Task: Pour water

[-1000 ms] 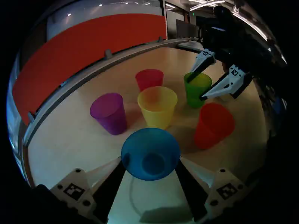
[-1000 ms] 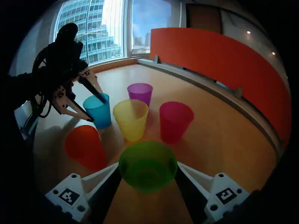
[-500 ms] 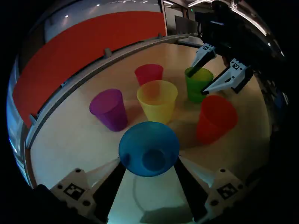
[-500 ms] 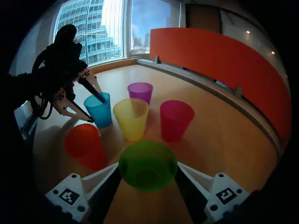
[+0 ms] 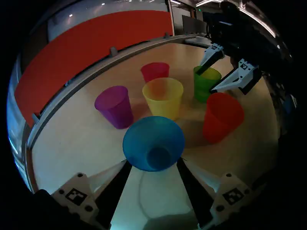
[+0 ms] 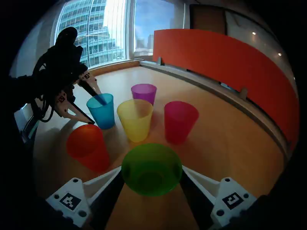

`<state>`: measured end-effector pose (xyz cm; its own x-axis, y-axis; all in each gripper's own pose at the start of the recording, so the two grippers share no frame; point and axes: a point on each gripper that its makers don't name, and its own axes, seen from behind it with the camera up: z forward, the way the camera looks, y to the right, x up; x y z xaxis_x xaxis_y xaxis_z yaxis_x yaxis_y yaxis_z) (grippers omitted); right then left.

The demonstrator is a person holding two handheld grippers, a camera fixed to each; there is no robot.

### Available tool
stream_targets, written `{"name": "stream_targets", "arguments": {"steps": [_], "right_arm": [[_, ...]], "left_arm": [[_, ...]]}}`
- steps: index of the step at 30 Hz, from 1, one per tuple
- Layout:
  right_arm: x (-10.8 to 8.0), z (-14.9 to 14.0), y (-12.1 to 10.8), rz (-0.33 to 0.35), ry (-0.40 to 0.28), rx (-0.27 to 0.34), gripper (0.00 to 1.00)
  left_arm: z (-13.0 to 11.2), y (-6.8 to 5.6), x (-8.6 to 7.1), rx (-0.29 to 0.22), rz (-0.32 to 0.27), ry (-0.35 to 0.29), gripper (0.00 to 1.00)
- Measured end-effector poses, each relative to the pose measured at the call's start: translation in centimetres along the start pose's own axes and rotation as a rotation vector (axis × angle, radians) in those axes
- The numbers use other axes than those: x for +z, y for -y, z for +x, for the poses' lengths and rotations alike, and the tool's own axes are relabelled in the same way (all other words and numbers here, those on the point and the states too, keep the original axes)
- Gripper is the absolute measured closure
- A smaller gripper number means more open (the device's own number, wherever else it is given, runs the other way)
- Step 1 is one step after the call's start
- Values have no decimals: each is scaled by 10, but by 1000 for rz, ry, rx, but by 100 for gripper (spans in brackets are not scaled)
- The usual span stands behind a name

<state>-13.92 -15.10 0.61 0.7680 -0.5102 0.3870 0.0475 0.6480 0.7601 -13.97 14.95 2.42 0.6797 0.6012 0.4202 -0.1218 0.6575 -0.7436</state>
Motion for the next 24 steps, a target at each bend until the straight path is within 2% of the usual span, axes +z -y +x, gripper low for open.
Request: {"name": "stream_targets", "arguments": {"steps": [12, 24], "right_arm": [[-6, -3, -3, -26, 6, -2, 0], [-27, -13, 0, -56, 4, 7, 0]], "left_arm": [[-1, 0, -8, -22, 5, -13, 14], [-9, 4, -25, -67, 34, -32, 14]]}}
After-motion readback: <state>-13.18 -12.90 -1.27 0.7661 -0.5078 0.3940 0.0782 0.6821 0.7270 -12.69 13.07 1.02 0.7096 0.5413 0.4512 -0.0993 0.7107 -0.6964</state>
